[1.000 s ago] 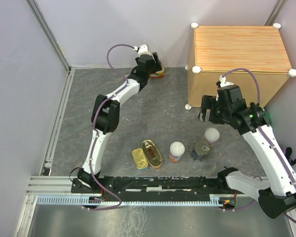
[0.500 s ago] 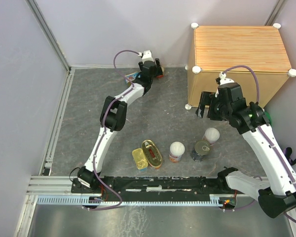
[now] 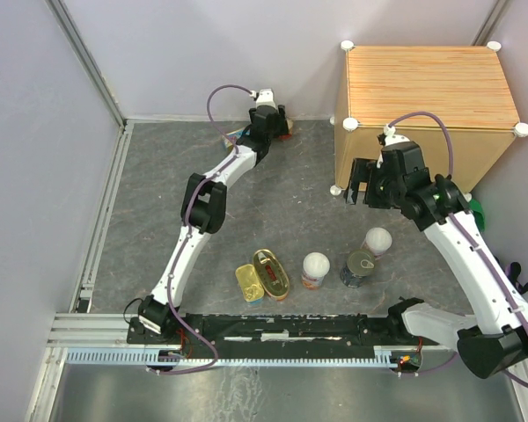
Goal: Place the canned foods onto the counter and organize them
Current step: Move the canned food to the center of the board.
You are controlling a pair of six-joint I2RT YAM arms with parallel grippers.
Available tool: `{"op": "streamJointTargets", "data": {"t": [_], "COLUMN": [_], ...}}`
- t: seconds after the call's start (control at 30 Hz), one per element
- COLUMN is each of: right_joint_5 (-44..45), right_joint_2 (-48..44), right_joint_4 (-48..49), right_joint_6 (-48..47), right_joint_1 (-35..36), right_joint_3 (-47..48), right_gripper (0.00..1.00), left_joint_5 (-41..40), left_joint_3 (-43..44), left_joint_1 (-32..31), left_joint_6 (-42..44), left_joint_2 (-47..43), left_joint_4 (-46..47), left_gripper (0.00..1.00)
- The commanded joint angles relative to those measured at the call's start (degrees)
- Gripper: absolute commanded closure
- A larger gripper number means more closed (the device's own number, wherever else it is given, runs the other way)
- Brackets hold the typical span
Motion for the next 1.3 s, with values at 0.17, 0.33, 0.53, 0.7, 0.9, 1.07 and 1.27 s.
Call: {"op": "streamJointTargets", "data": {"t": [0.17, 0.33, 0.53, 0.7, 0.9, 1.07, 1.27], "right_joint_5": [-2.16, -3.05, -3.75, -4.04, -4.50, -5.25, -5.96], "right_joint_2": [0.24, -0.53, -2.19, -3.84, -5.50, -6.68, -8.36], "right_joint_4": [4.46, 4.52, 3.61, 2.55, 1.48, 0.77, -0.28], "right_joint_6": [-0.59, -0.66, -0.61, -0.59, -0.47, -0.42, 0.15], "right_joint_1": [-0.01, -0.10, -0.05, 0.01, -0.04, -0.07, -0.03], "right_joint_3": [-0.12, -0.14, -0.04, -0.23, -0.07, 0.45, 0.61], "right_gripper": [0.04, 0.04, 0.04, 0.04, 0.04, 0.04, 0.04], "left_joint_5": [4.80, 6.44, 6.73, 8.39, 11.28, 14.91, 18.32], "left_joint_3": [4.12, 3.17, 0.97, -1.02, -3.98, -5.62, -10.48], "left_joint_1": [1.02, 1.07, 1.08, 1.06, 0.92, 0.90, 0.36], "left_joint_6": [0.14, -1.71, -1.63, -1.89, -2.35, -2.41, -2.24], "left_joint_2": [-0.01, -0.81, -3.87, -6.31, -9.41, -11.33, -14.71], "left_joint_4": [-13.77, -18.48, -20.84, -23.69, -27.05, -30.47, -34.11], "left_gripper": [0.29, 0.30, 0.30, 0.30, 0.31, 0.32, 0.33]}}
